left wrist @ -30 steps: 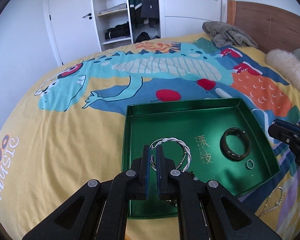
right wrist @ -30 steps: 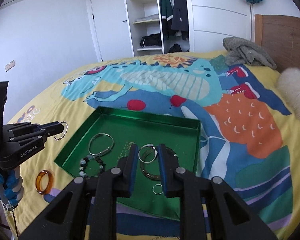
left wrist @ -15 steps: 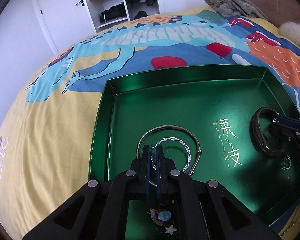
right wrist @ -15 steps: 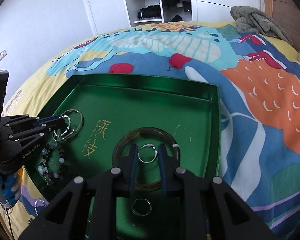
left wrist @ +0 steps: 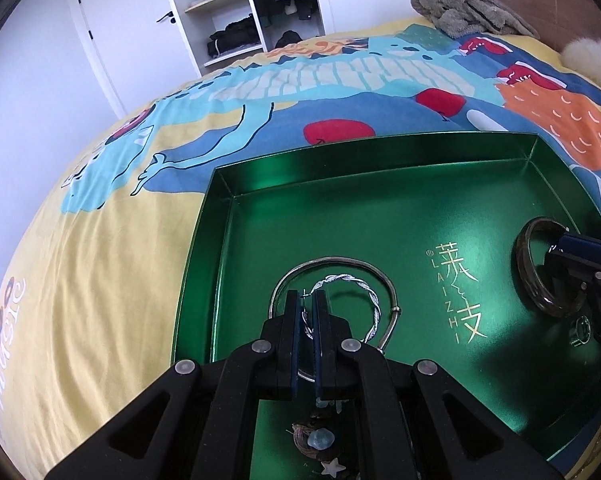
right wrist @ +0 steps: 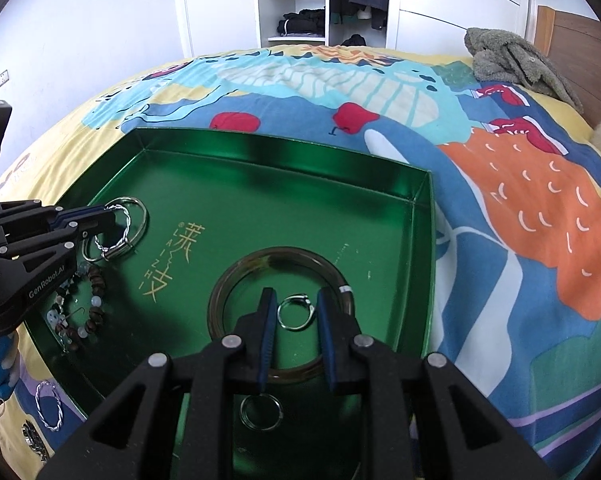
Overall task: Organize jewelry
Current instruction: 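Open both tools to release the hoop and ring into the tray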
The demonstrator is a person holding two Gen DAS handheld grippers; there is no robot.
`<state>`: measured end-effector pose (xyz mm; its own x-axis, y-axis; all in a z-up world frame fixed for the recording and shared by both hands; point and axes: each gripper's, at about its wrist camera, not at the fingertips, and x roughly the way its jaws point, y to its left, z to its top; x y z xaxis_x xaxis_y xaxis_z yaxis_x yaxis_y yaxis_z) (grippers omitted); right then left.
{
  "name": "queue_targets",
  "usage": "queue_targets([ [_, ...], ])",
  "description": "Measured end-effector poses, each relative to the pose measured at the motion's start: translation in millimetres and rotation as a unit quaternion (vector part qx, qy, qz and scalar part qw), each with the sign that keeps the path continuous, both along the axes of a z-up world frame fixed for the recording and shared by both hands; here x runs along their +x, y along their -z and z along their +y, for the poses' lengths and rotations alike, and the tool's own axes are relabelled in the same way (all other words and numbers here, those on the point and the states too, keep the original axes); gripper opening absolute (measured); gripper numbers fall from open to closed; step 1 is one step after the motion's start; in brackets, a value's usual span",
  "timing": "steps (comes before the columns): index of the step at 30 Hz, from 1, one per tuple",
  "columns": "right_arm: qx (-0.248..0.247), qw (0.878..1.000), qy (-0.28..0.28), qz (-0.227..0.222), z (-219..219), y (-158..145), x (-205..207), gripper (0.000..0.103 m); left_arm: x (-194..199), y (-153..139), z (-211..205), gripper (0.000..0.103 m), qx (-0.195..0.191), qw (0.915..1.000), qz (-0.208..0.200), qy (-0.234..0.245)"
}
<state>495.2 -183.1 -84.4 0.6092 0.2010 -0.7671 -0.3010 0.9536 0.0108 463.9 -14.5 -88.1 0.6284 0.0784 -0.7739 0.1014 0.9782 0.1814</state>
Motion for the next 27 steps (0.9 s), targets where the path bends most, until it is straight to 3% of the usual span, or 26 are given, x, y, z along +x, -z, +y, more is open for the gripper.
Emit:
queue_targets([
  [3, 0.004, 1.000, 0.003, 0.004, -2, -1, 0, 0.021, 1, -2, 4, 0.010, -0.011, 0.9999, 0.002, -0.004],
  [6, 0.006, 1.000, 0.006, 0.005, -4, -4, -1, 0.023, -1, -7, 7, 0.030, -0.025, 0.9997, 0.003, -0.006],
  [8, 0.014, 1.000, 0.007, -0.001, -6, -12, -4, 0.033, -5, -13, 8, 0.031, -0.026, 0.9996, -0.002, -0.006],
  [10, 0.020, 1.000, 0.010, -0.008, -7, -20, -8, 0.036, -9, -20, 8, 0.034, -0.031, 0.9995, -0.004, -0.006],
  [18, 0.043, 0.998, 0.012, -0.047, -9, -78, -47, 0.036, -48, -72, 16, 0.044, -0.043, 0.9983, -0.038, -0.011],
  [27, 0.056, 0.994, -0.001, -0.093, 4, -142, -122, 0.039, -119, -133, 37, 0.044, -0.057, 0.9946, -0.080, -0.034],
])
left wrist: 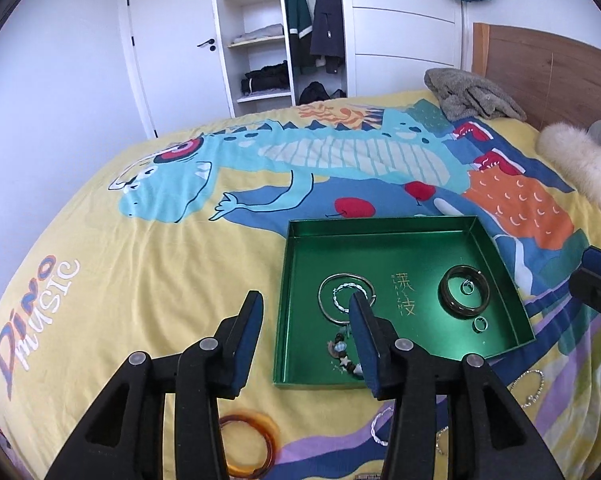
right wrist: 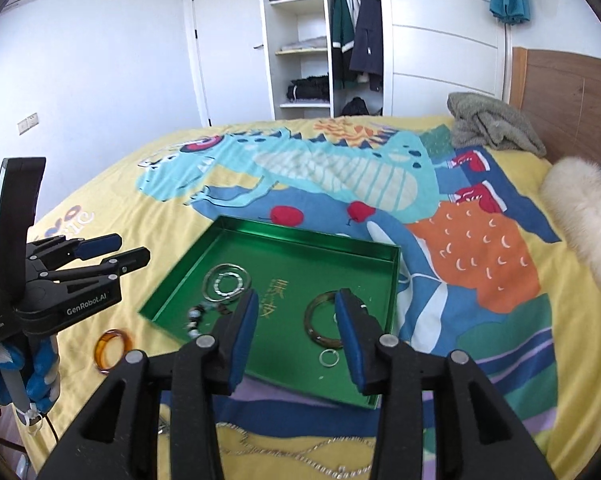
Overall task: Organize jewelry
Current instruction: 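Open both tools to release the hoop and ring into the tray, then move both open tools back toward the silver watch and bead necklace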
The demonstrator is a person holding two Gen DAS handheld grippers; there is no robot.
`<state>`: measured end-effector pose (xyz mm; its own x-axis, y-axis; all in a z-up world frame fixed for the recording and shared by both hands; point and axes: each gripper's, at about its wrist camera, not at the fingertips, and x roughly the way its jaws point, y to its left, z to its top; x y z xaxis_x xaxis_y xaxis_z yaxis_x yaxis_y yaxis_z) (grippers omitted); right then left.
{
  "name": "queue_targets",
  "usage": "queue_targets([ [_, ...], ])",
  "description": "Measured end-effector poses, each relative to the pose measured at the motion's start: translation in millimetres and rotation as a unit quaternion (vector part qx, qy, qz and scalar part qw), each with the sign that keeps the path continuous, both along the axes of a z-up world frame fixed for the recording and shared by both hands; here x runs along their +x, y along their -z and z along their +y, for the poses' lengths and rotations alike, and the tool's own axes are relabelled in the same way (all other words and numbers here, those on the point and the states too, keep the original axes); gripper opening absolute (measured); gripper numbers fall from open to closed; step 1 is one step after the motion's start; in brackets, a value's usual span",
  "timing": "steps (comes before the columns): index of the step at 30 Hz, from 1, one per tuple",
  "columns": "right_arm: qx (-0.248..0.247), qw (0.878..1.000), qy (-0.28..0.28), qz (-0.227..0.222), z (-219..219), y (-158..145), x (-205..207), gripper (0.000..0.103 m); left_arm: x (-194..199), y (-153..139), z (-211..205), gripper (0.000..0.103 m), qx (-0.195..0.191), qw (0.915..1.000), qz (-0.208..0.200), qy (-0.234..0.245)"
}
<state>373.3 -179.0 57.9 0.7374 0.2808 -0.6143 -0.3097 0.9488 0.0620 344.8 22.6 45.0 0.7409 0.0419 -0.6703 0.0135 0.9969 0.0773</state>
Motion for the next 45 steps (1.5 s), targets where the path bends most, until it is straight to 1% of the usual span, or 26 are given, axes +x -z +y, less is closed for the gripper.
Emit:
queue_targets([
  [4, 0.001, 1.000, -0.005, -0.018, 6, -24, -37, 0.039, -35, -27, 15, 0.045, -0.009, 0.9996, -0.020, -0.016],
  [7, 0.002, 0.999, -0.007, -0.031, 8, -41, -67, 0.039, -62, -45, 24, 0.047, -0.011, 0.9990, -0.035, -0.025],
  [11, 0.012, 0.999, -0.004, -0.044, 7, -59, -104, 0.039, -104, -66, 34, 0.054, -0.008, 0.9979, -0.057, -0.031],
  [12, 0.015, 0.999, -0.004, -0.047, 6, -61, -111, 0.040, -114, -71, 36, 0.056, -0.008, 0.9976, -0.061, -0.031],
  [17, 0.032, 0.998, 0.000, -0.060, 3, -75, -153, 0.042, -161, -91, 44, 0.058, -0.010, 0.9960, -0.084, -0.030],
  [22, 0.038, 0.996, -0.002, -0.075, 3, -87, -190, 0.046, -198, -107, 44, 0.060, -0.009, 0.9942, -0.103, -0.027],
  [28, 0.043, 0.995, -0.005, -0.088, 1, -100, -226, 0.047, -235, -120, 44, 0.062, -0.010, 0.9923, -0.121, -0.024],
  [34, 0.042, 0.994, -0.007, -0.100, -3, -110, -258, 0.047, -263, -127, 43, 0.063, -0.020, 0.9905, -0.134, -0.024],
  [41, 0.036, 0.993, -0.011, -0.110, -8, -114, -291, 0.047, -290, -129, 42, 0.064, -0.031, 0.9891, -0.143, -0.019],
  [45, 0.032, 0.993, -0.012, -0.113, -9, -115, -301, 0.047, -300, -128, 45, 0.064, -0.033, 0.9887, -0.145, -0.018],
])
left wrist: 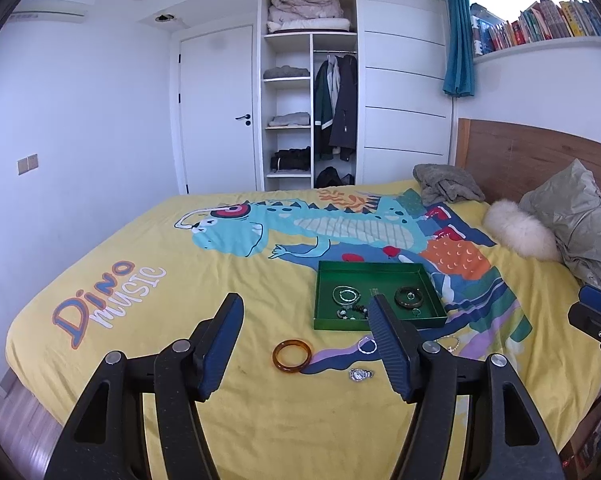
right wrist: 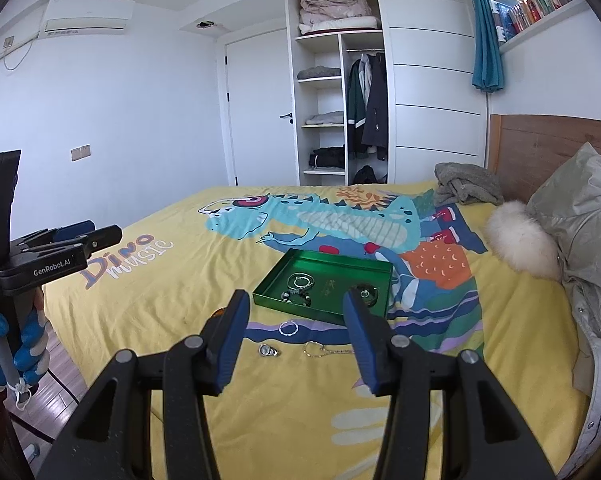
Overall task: Organize jewelry
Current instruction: 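Move both open tools back toward the silver watch and bead necklace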
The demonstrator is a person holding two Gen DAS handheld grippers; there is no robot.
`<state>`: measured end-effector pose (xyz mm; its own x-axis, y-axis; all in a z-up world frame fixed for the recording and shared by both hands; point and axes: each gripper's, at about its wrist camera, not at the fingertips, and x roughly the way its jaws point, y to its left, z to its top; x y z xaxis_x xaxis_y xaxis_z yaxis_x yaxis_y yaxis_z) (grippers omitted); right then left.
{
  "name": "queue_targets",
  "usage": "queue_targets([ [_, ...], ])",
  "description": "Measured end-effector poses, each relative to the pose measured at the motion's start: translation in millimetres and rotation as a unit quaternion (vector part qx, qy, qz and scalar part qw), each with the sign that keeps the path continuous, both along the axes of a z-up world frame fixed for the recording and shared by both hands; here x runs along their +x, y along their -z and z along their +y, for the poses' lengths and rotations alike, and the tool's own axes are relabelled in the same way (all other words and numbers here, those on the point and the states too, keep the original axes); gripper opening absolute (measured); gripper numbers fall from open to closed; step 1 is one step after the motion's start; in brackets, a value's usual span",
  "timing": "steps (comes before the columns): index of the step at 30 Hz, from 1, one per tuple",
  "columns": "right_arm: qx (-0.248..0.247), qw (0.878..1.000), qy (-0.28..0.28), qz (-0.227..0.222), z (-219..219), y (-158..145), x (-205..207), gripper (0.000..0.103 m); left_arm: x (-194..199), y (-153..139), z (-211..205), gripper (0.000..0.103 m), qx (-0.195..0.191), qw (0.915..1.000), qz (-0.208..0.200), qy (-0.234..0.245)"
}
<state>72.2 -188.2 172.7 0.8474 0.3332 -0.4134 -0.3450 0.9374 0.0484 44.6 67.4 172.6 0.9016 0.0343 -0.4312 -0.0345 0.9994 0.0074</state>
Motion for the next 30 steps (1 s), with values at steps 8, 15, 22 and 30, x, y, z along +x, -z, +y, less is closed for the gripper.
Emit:
queue_targets([
  [8, 0.003, 1.000, 0.005, 0.010, -5, 17, -9, 0.047, -9, 19, 6, 0.065, -0.008, 0.9999, 0.009, -0.004],
  [15, 0.002, 0.999, 0.019, 0.039, -11, 53, -6, 0.047, -4, 56, 0, 0.065, -0.002, 0.9991, 0.042, -0.002],
  [22, 0.009, 0.998, 0.029, 0.060, -23, 72, 8, 0.047, 10, 75, -4, 0.065, -0.007, 0.9980, 0.062, 0.005],
  [30, 0.016, 0.996, 0.039, 0.077, -32, 89, 27, 0.048, 30, 92, -2, 0.065, -0.006, 0.9969, 0.078, 0.006],
])
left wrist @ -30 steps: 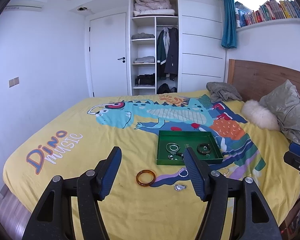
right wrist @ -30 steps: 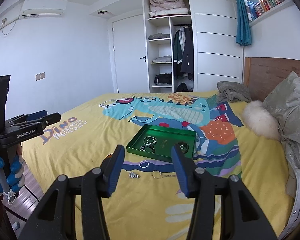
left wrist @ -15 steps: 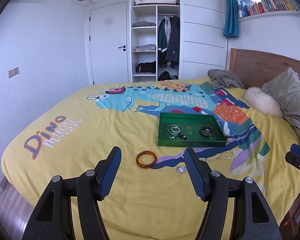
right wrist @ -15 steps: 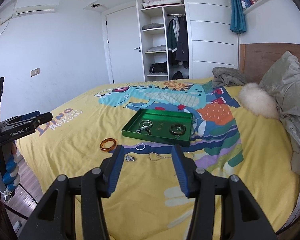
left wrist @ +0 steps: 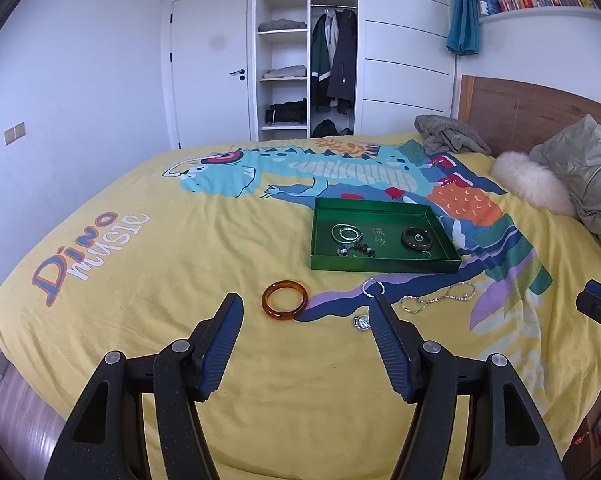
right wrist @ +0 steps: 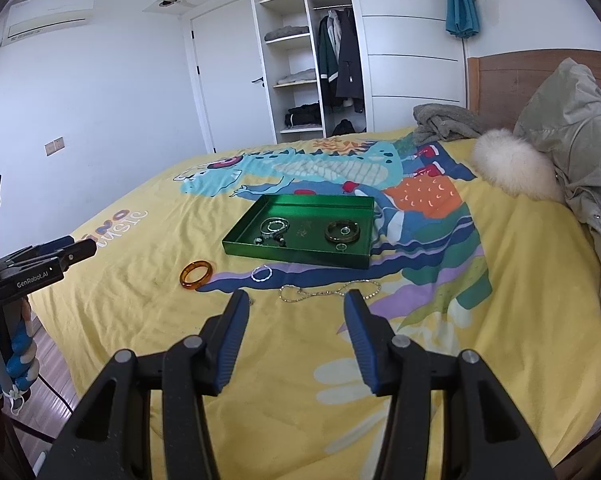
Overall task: Organize jewelry
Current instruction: 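Move both open tools back toward the silver watch and bead necklace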
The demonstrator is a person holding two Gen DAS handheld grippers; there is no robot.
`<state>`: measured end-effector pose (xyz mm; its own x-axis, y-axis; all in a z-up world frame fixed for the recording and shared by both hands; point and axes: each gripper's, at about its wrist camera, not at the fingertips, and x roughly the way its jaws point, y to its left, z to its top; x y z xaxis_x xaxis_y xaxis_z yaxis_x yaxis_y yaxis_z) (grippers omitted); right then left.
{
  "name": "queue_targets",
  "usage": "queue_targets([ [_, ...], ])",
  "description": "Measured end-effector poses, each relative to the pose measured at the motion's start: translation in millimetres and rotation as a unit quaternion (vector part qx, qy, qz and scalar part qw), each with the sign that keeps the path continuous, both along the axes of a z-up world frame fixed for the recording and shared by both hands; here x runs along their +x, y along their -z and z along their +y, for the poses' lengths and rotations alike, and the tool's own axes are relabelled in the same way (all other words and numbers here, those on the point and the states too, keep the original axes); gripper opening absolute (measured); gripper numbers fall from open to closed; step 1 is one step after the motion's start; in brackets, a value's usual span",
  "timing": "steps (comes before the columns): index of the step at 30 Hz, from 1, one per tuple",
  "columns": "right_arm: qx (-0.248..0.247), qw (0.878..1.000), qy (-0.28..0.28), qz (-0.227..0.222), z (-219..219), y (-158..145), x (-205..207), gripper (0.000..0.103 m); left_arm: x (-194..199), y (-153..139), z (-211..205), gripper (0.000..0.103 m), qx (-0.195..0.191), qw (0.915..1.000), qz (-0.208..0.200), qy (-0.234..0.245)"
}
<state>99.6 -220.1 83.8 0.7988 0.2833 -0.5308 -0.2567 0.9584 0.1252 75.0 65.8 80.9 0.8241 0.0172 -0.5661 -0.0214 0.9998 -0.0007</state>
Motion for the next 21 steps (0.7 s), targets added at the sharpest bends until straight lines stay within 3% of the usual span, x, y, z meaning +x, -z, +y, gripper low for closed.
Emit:
queue_targets([
  [21, 0.007, 0.999, 0.010, 0.037, -16, 53, 51, 0.050, 46, 55, 5, 0.065, -0.031, 0.9985, 0.042, 0.018],
])
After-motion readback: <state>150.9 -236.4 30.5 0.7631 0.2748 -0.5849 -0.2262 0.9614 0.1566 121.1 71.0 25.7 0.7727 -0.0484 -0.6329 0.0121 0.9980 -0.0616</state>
